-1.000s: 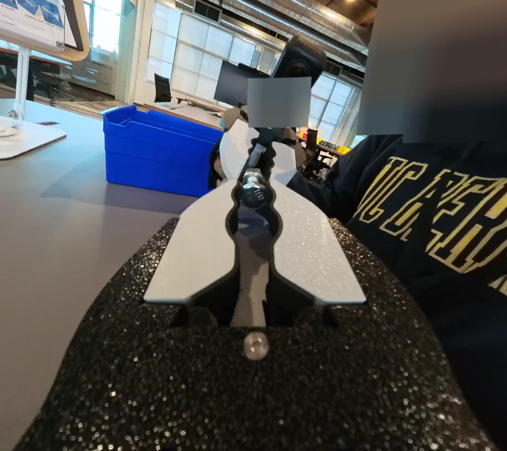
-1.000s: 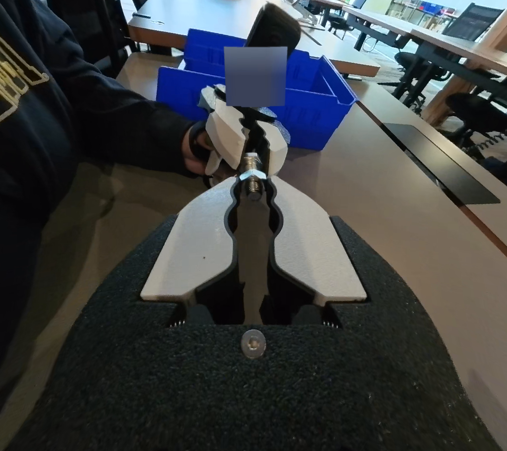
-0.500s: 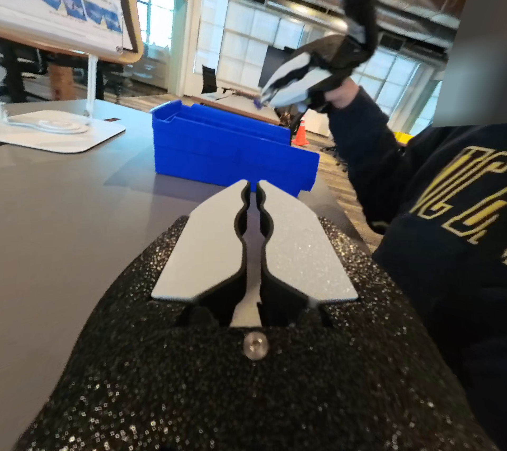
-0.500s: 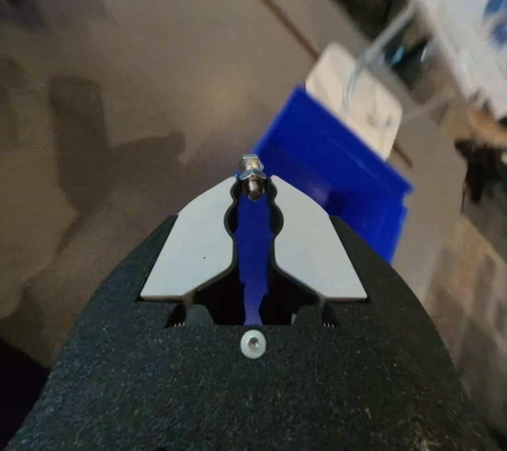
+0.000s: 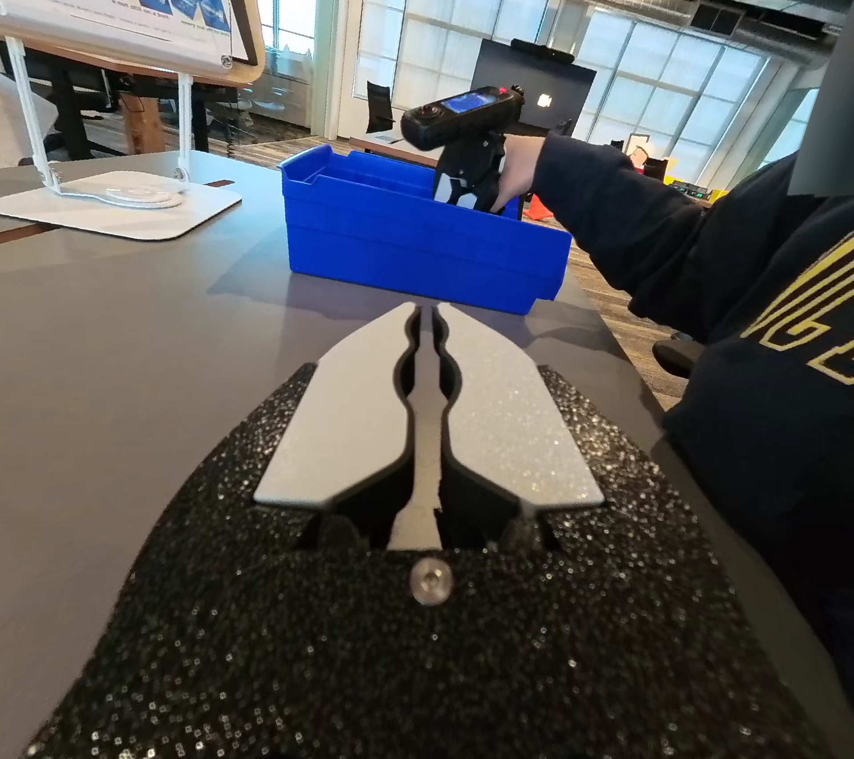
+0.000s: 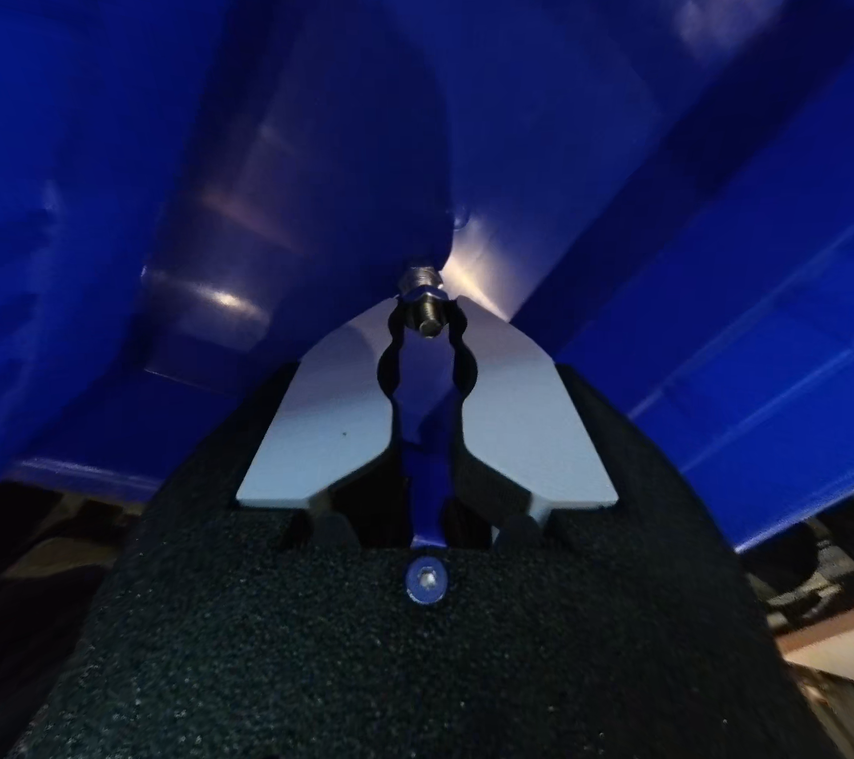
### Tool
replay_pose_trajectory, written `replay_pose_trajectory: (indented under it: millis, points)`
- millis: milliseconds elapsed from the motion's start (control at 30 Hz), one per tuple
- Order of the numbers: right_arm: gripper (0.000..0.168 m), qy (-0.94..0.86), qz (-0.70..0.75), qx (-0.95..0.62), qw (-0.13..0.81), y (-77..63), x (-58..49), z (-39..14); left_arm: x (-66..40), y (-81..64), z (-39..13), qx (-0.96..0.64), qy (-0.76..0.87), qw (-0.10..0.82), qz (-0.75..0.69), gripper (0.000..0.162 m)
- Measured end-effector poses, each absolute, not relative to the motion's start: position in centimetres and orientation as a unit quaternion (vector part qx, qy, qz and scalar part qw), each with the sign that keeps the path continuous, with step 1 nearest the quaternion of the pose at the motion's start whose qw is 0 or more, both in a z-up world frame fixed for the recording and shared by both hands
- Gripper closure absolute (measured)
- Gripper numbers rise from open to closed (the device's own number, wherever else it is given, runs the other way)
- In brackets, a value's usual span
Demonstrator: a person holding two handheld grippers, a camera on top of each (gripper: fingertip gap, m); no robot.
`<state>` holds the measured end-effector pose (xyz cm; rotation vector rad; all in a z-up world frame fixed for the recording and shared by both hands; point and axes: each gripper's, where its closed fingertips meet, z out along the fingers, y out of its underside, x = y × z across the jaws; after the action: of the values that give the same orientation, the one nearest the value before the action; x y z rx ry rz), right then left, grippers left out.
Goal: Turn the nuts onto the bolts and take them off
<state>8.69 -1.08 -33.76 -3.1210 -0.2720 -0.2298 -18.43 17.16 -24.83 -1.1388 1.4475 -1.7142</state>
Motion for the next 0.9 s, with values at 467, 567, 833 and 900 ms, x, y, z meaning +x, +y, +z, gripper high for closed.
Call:
replay_pose_trajectory:
  millis: [467,567,833,900]
  points:
    - [0.163,-0.072,-0.095,-0.792,0.599,9.5,-7.1,-15.4,-18.1,18.0,-24.9,-0.459,0.532,0.351,-0.619,0.162]
    - [0.168,-0.105,-0.002,-0.750,0.653,13.4,-13.2,-17.4,-18.1,19.0,-25.1,-0.477,0.512,0.388,-0.600,0.162]
    - [0.168,-0.056,-0.021,-0.726,0.685,18.1,-12.2,-24.2,-17.9,18.8,-25.6,-0.472,0.531,0.426,-0.560,0.162]
    - [0.168,-0.073,-0.058,-0.722,0.686,17.9,-12.1,-25.3,-17.8,18.7,-25.5,-0.470,0.531,0.426,-0.562,0.162]
